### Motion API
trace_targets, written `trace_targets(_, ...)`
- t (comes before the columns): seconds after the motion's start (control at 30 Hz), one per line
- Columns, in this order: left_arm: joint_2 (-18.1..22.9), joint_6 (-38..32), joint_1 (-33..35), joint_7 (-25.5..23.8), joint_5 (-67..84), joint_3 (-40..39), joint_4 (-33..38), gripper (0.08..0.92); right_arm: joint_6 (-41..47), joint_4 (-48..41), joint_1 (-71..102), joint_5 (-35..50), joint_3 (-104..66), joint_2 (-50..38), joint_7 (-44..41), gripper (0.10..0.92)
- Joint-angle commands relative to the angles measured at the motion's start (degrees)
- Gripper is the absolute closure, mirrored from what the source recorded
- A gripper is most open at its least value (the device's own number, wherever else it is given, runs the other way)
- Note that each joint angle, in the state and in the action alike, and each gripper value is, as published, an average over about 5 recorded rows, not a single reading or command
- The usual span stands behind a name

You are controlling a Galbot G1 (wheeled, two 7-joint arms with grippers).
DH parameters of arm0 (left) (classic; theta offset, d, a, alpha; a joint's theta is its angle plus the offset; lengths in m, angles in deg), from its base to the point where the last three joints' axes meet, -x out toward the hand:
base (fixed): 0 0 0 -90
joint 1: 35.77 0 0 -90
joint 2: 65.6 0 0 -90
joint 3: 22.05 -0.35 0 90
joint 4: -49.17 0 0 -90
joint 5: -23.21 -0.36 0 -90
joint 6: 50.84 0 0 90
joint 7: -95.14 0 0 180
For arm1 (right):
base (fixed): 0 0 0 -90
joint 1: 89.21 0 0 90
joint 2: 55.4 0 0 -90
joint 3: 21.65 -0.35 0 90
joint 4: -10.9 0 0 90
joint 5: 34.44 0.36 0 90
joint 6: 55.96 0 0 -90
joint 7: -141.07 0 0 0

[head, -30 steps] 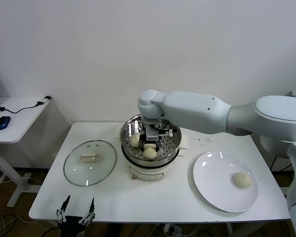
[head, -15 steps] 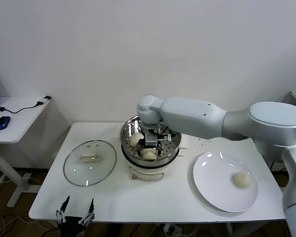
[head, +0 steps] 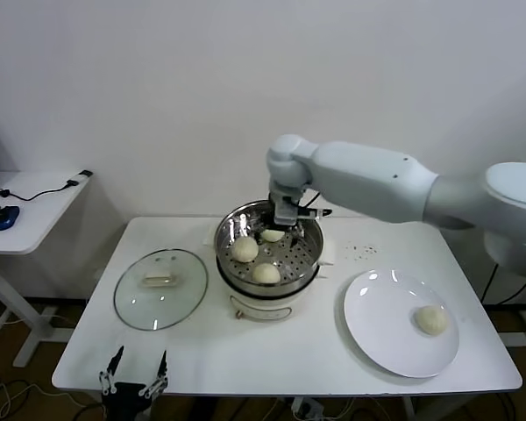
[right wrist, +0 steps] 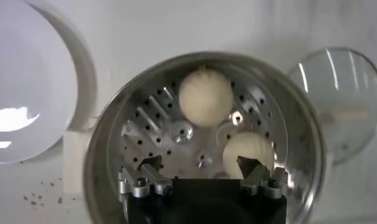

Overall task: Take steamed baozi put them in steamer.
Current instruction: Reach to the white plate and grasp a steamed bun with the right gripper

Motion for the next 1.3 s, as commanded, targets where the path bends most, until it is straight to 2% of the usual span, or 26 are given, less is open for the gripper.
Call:
trace_targets(0.03,-0.14,0.25,-0.50,-0.06,0.16,-0.14,0.43,0.177,33.23,6.28,-12.44,28.27,10.10,-17.84,6.82,0.203)
trace_targets(0.13,0.19,0.52,-1.19,-0.08,-0.16,-0.50,0.53,0.177,41.40,10.02,-11.97,30.94,10.62,-24.19,5.91,0.203)
trace_targets(0.23,0.47,0.62,-1.53,-0.11,-0.53,-0.94,0.70,0.177,45.35,13.24,-9.96,30.38,11.11,-31.23,6.05,0.203)
trace_targets(0.43,0.26,0.44,-1.36,-0.15,-0.74,-0.97,0.83,0.177,46.23,15.29,0.22,25.36,6.59,-41.59,3.55,0.203)
trace_targets(0.63,0.20,0.55,-1.34,-0.09,-0.85,-0.94,0.99,0.177,43.81,12.17,19.82,15.95,-9.61,-47.71,0.86,0.203)
trace_targets(0.77,0.28,0.58,-1.27,-0.07,-1.16,-1.01,1.10,0.177,41.97,8.42,33.26,9.93,-21.16,-48.71,-0.64,0.203)
trace_targets(0.9,0.32,0.67,-1.29,-0.08,-1.50,-1.01,1.10,0.177,40.03,4.29,36.88,5.33,-24.33,-47.15,-1.33,0.203)
trace_targets(1.3,0.46,0.88,-1.31,-0.06,-2.65,-1.01,1.18,0.177,40.20,0.32,38.95,3.51,-24.25,-41.03,-0.98,0.203)
